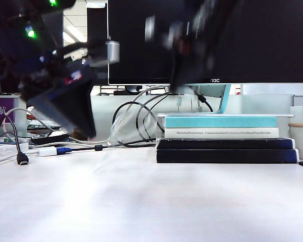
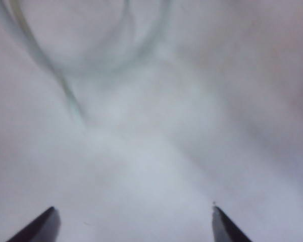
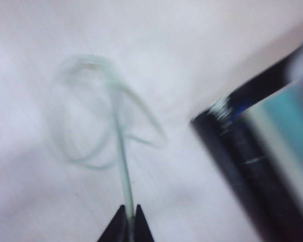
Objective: Unfold the white charging cable into a straight cable.
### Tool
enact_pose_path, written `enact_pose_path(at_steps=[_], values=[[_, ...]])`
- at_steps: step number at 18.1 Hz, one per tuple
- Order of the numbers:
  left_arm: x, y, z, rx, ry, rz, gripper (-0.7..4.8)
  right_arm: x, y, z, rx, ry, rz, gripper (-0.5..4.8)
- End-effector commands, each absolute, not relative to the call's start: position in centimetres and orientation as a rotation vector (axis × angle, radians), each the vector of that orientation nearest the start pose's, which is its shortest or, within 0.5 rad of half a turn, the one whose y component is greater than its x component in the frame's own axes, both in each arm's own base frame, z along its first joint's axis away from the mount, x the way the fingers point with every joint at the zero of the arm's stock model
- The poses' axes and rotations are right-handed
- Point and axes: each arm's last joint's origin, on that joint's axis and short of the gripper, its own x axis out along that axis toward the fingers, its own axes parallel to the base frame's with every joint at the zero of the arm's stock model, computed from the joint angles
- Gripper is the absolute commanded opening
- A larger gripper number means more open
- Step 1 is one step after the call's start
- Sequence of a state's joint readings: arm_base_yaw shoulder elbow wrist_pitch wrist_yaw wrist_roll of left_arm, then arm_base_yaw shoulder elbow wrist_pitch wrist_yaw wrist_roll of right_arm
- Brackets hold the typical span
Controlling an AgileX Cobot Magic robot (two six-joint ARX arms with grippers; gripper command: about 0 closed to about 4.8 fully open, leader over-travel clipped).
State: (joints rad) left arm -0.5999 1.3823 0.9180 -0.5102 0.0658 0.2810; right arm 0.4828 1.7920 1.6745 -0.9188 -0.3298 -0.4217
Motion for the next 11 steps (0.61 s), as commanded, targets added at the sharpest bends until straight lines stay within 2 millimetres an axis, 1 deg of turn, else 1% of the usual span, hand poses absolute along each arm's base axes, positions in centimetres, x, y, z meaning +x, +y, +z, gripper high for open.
enact_pose_path(at_steps=[1, 2, 3, 5, 6, 7, 8, 9, 10, 11], values=[[21.9, -15.1, 25.1, 0.455, 0.732, -0.697, 4.09, 30.8, 17.2, 35.2, -0.439, 0.807, 0.944, -0.05], [21.3, -14.6, 26.9, 0.439, 0.635, -0.672, 4.09, 29.5, 16.4, 36.8, -0.447, 0.777, 0.925, -0.05], [21.0, -14.4, 28.0, 0.423, 0.564, -0.65, 4.09, 28.6, 16.0, 37.6, -0.445, 0.774, 0.927, -0.05], [20.6, -14.1, 29.7, 0.381, 0.454, -0.654, 4.09, 26.7, 15.2, 38.9, -0.447, 0.777, 0.933, -0.05], [20.4, -14.1, 30.1, 0.365, 0.421, -0.679, 4.09, 25.8, 14.8, 39.6, -0.447, 0.769, 0.936, -0.05], [20.1, -14.3, 30.5, 0.326, 0.388, -0.777, 4.09, 24.3, 14.3, 40.8, -0.443, 0.731, 0.946, -0.05], [20.0, -14.4, 30.6, 0.304, 0.385, -0.848, 4.09, 22.8, 13.9, 42.0, -0.424, 0.677, 0.991, -0.05], [19.9, -14.5, 30.6, 0.29, 0.381, -0.882, 4.1, 21.9, 13.7, 42.7, -0.408, 0.648, 1.023, -0.05], [19.9, -14.6, 30.7, 0.267, 0.373, -0.924, 4.31, 20.7, 13.4, 43.6, -0.372, 0.617, 1.054, -0.05], [19.8, -14.8, 30.9, 0.226, 0.366, -0.974, 4.51, 19.8, 13.0, 44.2, -0.349, 0.598, 1.059, -0.05]])
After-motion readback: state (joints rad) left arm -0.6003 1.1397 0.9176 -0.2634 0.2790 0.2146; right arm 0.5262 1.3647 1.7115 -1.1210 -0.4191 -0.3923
